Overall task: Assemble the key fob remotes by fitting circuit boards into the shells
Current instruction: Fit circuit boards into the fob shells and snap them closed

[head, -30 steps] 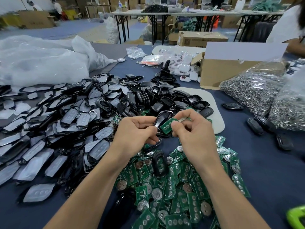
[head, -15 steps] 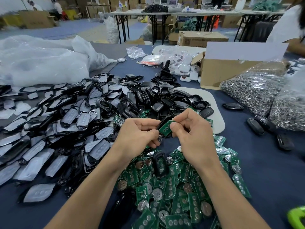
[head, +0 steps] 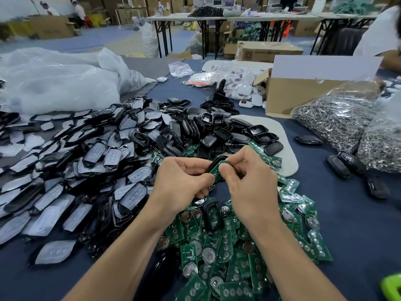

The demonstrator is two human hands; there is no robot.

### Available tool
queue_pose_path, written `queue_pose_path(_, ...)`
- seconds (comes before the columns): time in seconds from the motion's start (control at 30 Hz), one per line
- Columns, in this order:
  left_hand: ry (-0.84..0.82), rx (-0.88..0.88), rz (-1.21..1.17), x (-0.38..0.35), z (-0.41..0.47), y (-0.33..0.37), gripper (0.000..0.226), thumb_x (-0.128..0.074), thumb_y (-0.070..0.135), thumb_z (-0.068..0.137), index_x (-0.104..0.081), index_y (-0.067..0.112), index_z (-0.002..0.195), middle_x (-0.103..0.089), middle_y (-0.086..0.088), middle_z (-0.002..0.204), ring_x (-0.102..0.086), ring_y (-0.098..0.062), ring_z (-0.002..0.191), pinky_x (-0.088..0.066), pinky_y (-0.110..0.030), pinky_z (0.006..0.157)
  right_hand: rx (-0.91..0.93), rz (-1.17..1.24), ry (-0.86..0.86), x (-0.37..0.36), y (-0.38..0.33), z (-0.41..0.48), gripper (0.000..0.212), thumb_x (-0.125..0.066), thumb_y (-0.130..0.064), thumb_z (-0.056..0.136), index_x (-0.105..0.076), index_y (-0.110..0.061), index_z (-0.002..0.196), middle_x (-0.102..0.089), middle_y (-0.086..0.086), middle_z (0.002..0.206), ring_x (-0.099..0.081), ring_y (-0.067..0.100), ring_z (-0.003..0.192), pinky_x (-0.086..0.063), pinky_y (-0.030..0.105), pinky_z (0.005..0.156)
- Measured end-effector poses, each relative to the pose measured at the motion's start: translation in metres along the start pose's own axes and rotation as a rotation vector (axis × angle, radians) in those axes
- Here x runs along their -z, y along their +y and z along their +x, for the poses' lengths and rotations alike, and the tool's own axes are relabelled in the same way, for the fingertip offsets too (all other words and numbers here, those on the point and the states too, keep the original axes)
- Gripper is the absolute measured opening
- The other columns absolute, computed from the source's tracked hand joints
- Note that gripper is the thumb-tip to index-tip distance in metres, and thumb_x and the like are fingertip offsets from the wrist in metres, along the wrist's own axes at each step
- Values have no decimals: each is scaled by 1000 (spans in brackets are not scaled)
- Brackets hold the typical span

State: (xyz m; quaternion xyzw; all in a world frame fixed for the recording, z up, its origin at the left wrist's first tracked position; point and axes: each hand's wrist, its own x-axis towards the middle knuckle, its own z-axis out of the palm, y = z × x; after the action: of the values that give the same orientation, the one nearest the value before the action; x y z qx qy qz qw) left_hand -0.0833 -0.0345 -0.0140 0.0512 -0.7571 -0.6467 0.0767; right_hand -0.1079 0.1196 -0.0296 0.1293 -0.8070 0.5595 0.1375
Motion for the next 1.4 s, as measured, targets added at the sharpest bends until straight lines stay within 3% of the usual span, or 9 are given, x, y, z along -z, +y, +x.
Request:
queue_pose_path(0.3,72,16,-30,-5,-1,-3,29,-83,-5,80,-86,23,83,-77,-8,68,-59,-16,46,-49,-23,45,14,-9,37,-3,-5,-5,29,-75,-20,94,-53,-34,80,-61,-15,62,-49,5,50,-36,11,51)
queue_pose_path(0.43,102,17,-29,-5,0,-5,27,-85,-3,79,-86,23,81,-77,-7,67,-59,-16,45,-47,-23,45,7,-57,91,-7,-5,-4,23,-80,-24,89,-58,-33,85,-65,-11,65,-54,8,53,-41,17,55)
queue_pose_path(0.57,108,19,-57,-5,1,-5,28,-85,-5,78,-86,23,80,-77,-8,66,-57,-15,43,-46,-22,44,11,-75,133,-5,-5,-2,42,-83,-27,83,-44,-39,96,-62,-5,68,-57,14,58,-47,25,57)
queue_pose_path(0.77,70,-1,-66,-3,2,-4,26,-85,-4,80,-85,22,83,-78,-9,71,-58,-13,43,-45,-21,43,-60,53,-40,-1,3,3,18,-72,-30,95,-55,-34,92,-57,-10,55,-41,8,47,-30,17,49)
queue_pose_path(0.87,38,-100,101,-4,-1,-2,32,-82,6,85,-84,37,88,-81,7,79,-67,-3,54,-50,-15,50,-99,139,-55,2,6,5,20,-73,-24,94,-56,-31,87,-64,7,60,-43,14,51,-38,36,50)
queue_pose_path(0.97,-14,-144,264,-4,-3,1,45,-78,12,89,-78,57,88,-79,21,85,-70,6,64,-51,-10,60,-110,164,-83,3,9,5,15,-73,-24,92,-60,-30,87,-65,7,60,-46,17,52,-41,38,51)
queue_pose_path(1.13,110,-136,219,-7,-2,-4,60,-82,10,88,-71,68,79,-79,22,86,-74,2,69,-62,-24,66,-81,195,-121,-1,6,7,1,-67,-29,89,-67,-28,90,-65,6,64,-56,32,62,-48,46,60)
queue_pose_path(1.3,-7,-235,409,0,0,-5,39,-74,19,85,-72,56,99,-74,35,84,-70,13,82,-55,-8,72,-58,180,-203,1,8,6,12,-70,-19,90,-69,-29,82,-64,-10,58,-54,8,51,-43,28,58)
queue_pose_path(1.4,90,-230,390,1,3,-6,43,-77,18,88,-70,59,98,-73,36,85,-71,12,83,-59,-18,77,-65,140,-180,0,6,7,21,-71,-14,94,-75,-34,89,-73,-8,66,-62,7,55,-45,17,57)
